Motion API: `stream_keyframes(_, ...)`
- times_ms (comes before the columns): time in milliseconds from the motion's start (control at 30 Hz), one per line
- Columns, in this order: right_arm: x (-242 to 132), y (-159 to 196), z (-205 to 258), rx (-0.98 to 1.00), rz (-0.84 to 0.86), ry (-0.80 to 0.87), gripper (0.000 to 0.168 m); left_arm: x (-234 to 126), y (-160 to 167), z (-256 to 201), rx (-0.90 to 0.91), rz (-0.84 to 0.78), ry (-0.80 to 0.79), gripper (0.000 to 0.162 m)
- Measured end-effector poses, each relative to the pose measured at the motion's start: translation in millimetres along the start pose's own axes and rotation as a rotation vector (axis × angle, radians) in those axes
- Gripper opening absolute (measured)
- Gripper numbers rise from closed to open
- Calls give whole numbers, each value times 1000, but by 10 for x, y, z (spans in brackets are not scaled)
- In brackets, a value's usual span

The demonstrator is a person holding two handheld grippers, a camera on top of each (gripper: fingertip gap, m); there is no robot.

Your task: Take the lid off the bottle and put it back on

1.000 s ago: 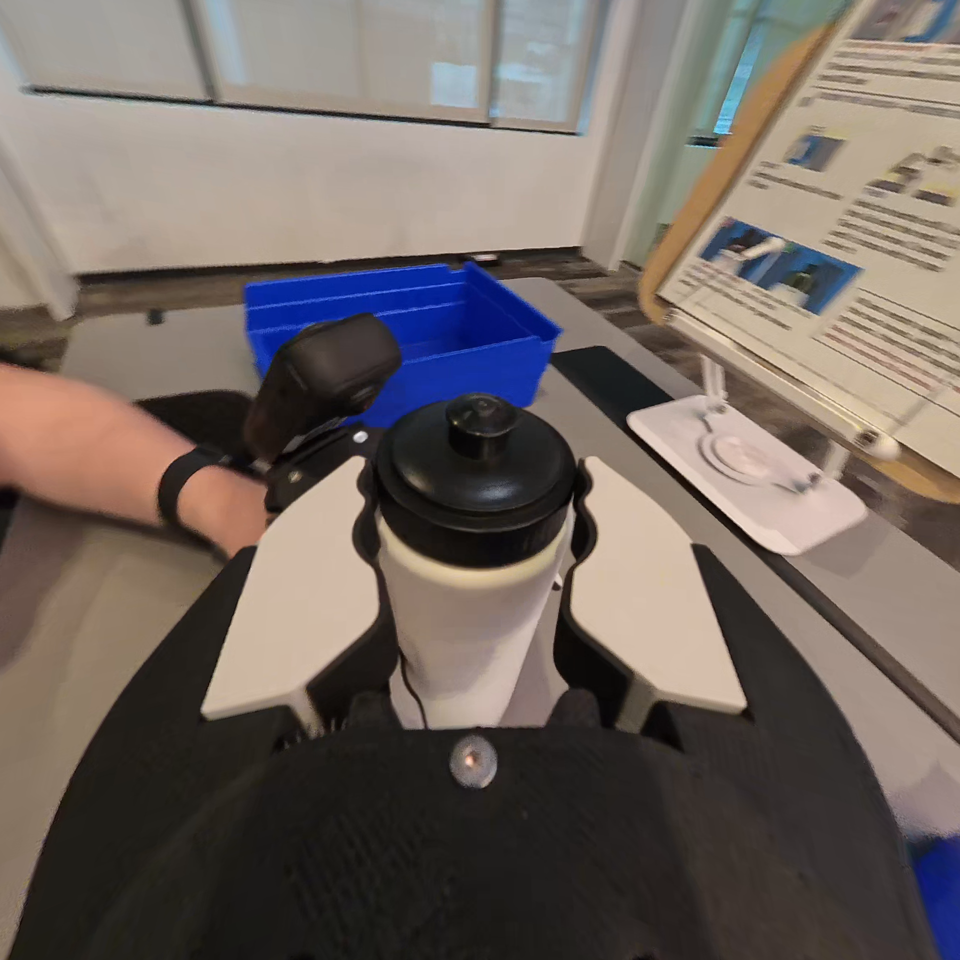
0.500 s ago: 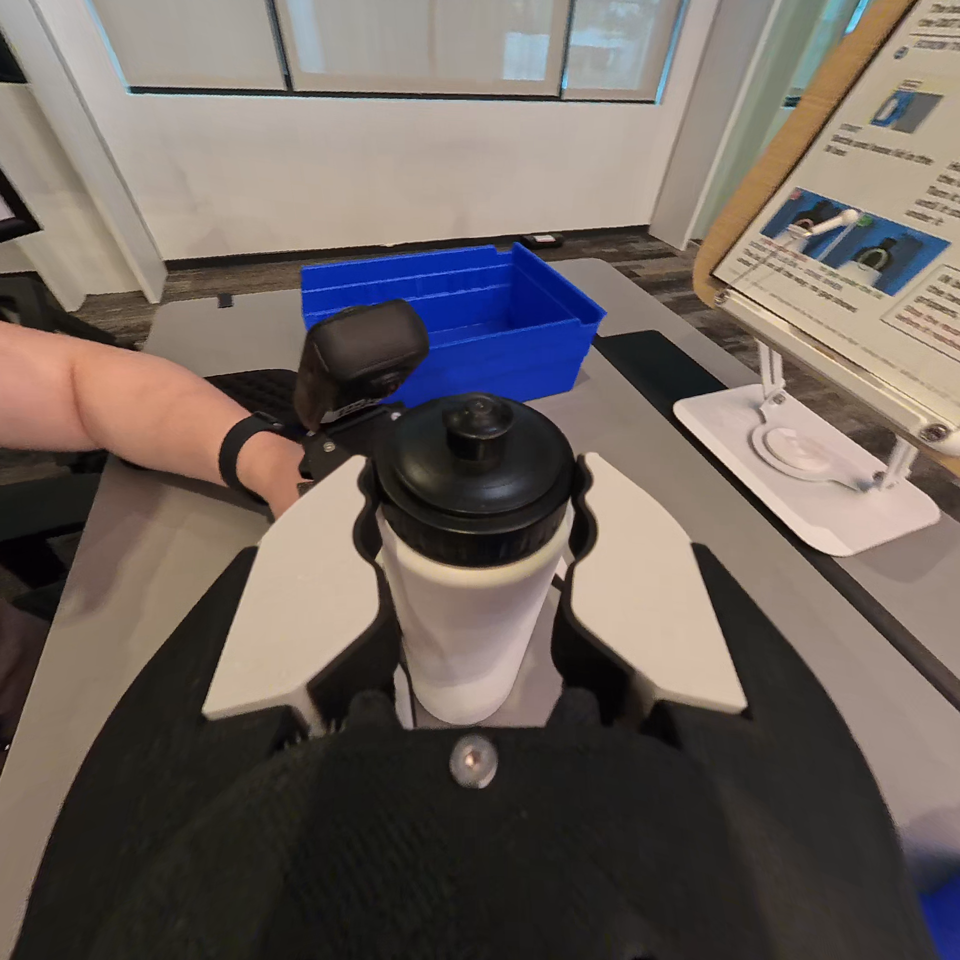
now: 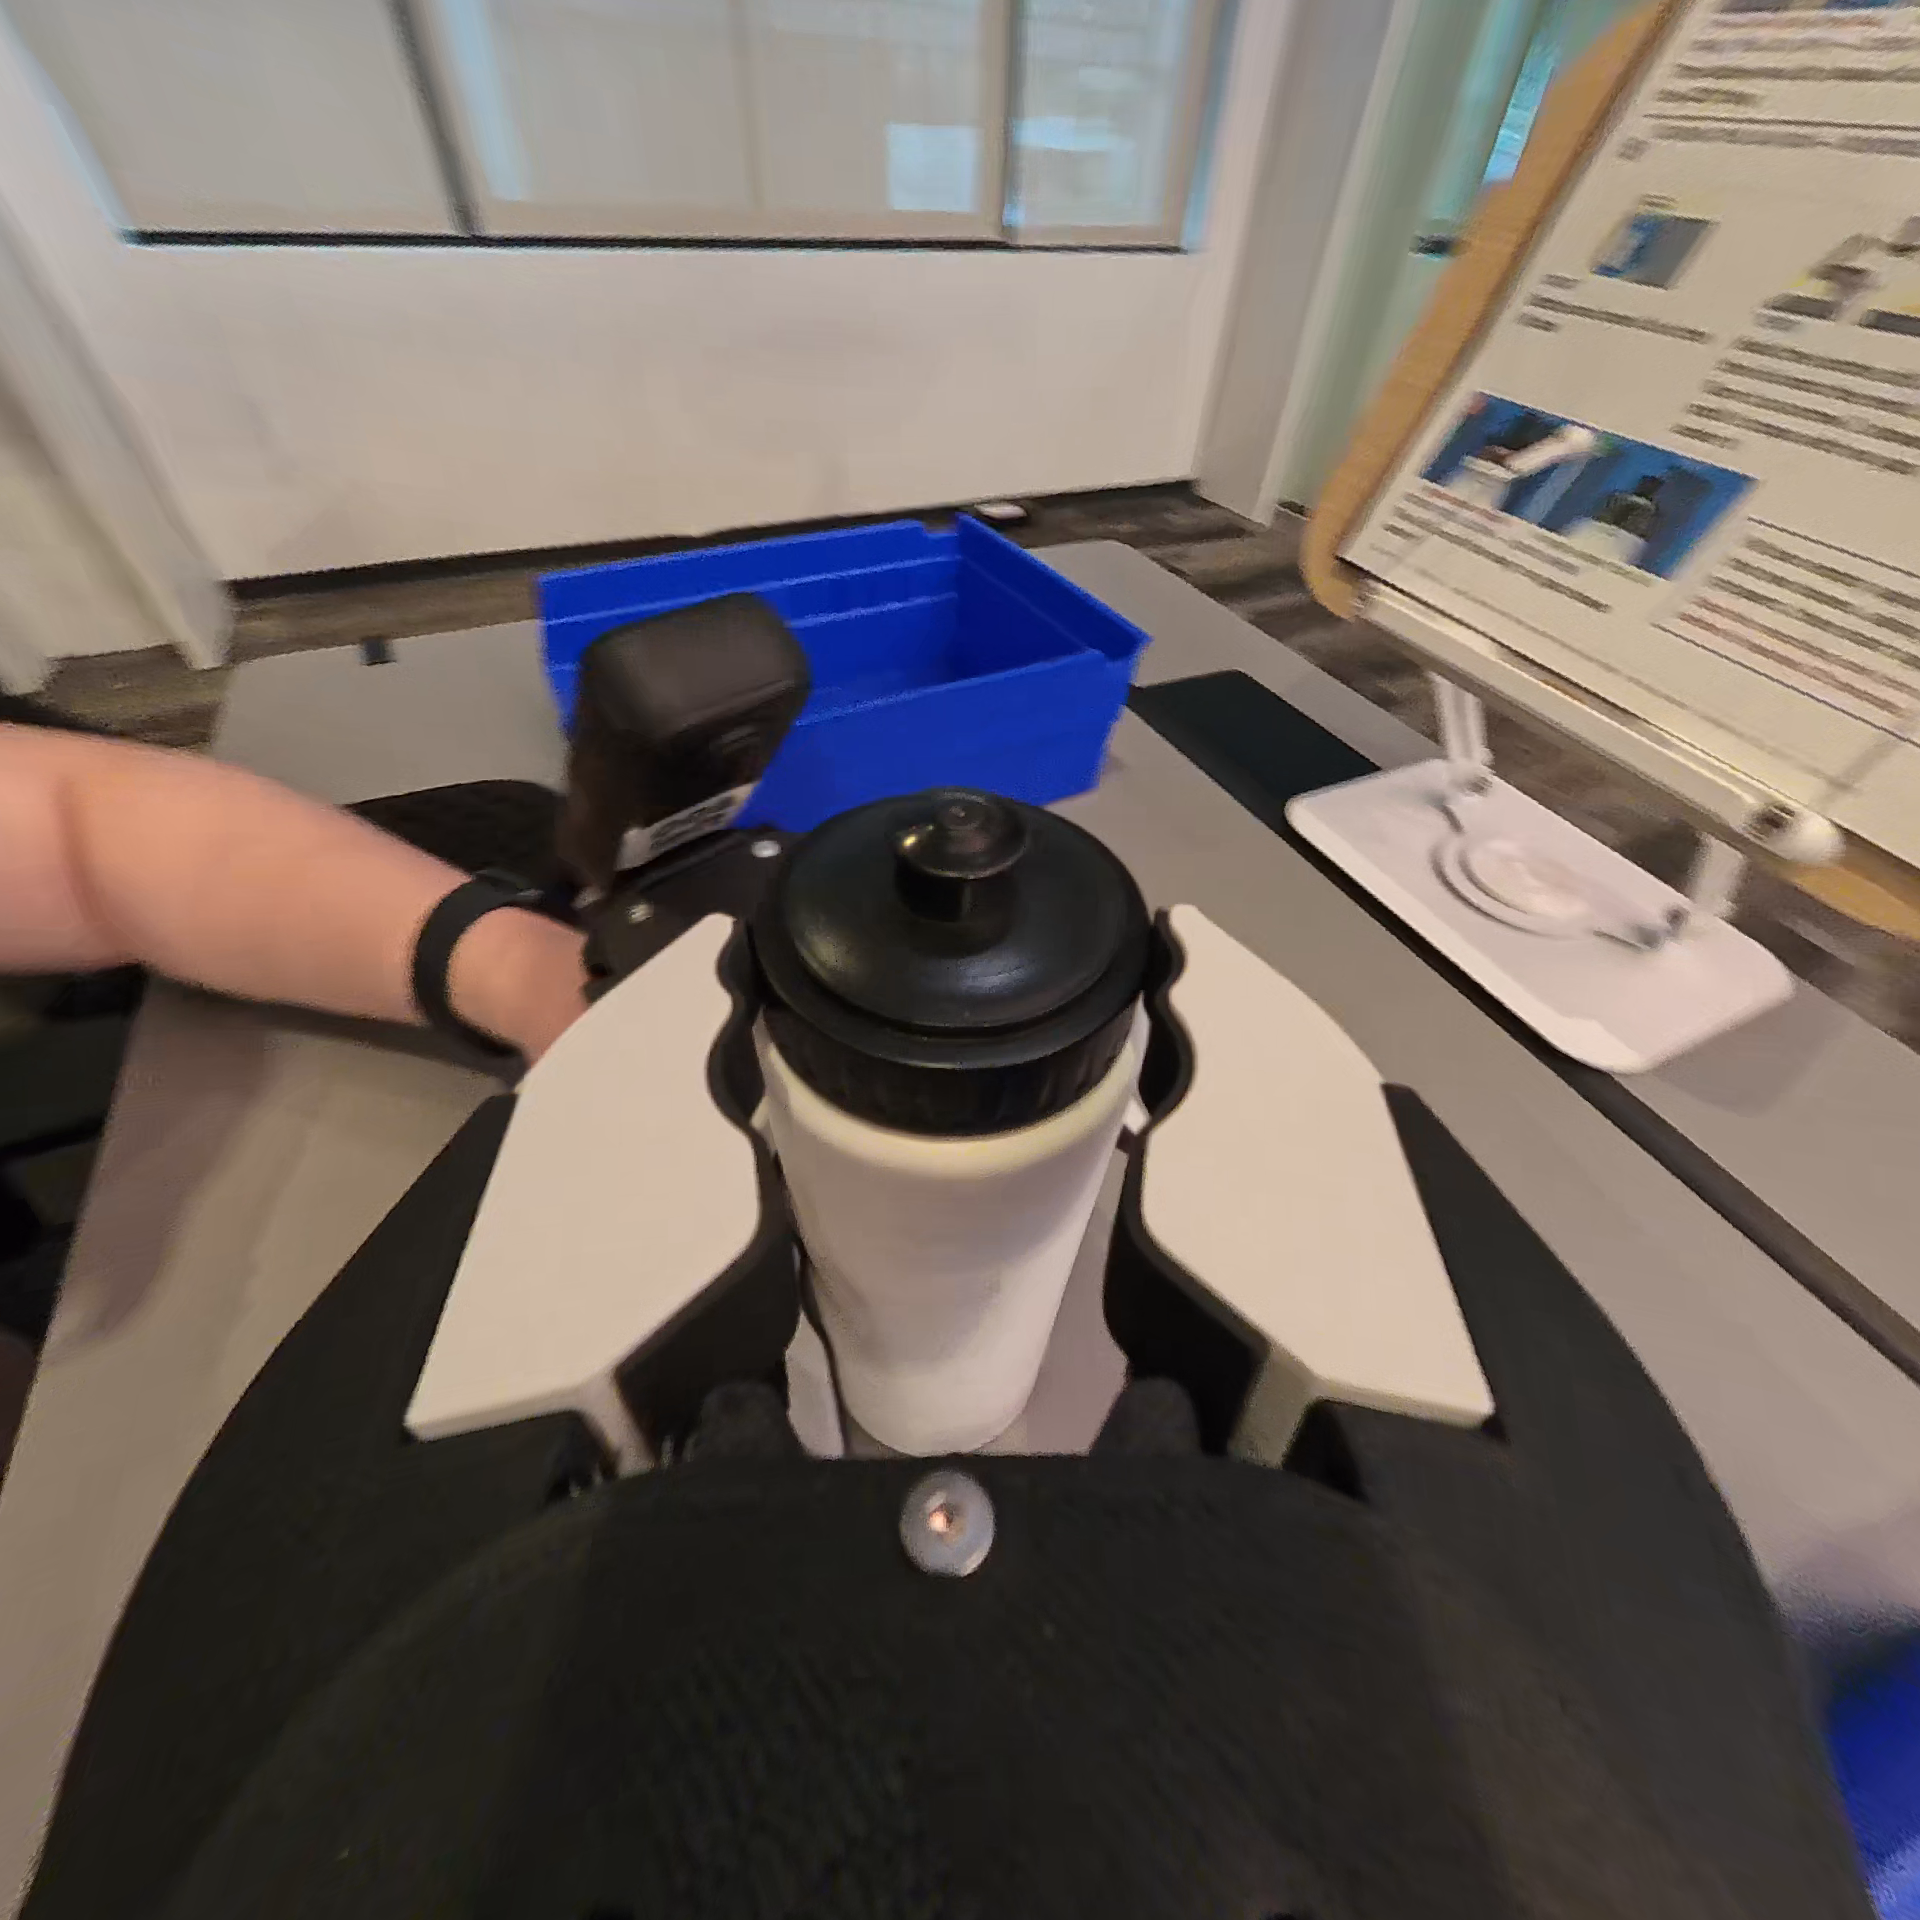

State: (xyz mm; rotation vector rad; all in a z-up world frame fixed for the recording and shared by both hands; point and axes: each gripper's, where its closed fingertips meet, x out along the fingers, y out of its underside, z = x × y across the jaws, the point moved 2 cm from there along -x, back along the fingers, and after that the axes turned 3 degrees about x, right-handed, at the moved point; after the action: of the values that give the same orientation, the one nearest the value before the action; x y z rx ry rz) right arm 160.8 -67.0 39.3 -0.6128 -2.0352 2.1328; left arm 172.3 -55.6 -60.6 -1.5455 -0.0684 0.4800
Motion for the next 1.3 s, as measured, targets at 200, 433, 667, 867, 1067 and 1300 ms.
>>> stream_keyframes(200, -37, 12, 66, -23, -48, -247, 73, -36, -93, -150, -19, -88, 156, 103)
stream_keyframes(433, -7, -10, 73, -52, -6, -273, 79, -58, -76, -121, -25, -55, 154, 100)
stream_keyframes(667, 27, -8, 34, -21, 66, -139, 74, -54, -66, -95, -35, -30, 108, 99)
stream_keyframes(867, 54, -10, -13, 77, 27, 155, 73, -20, -71, 3, -91, -8, -44, 99)
stream_keyframes(1067, 15, -6, 15, -7, 31, 110, 73, -11, -72, -21, -71, 6, -18, 100)
stream_keyframes(1300, -12, 17, 41, -172, 136, -93, 77, 8, -73, -119, -41, 4, 53, 100)
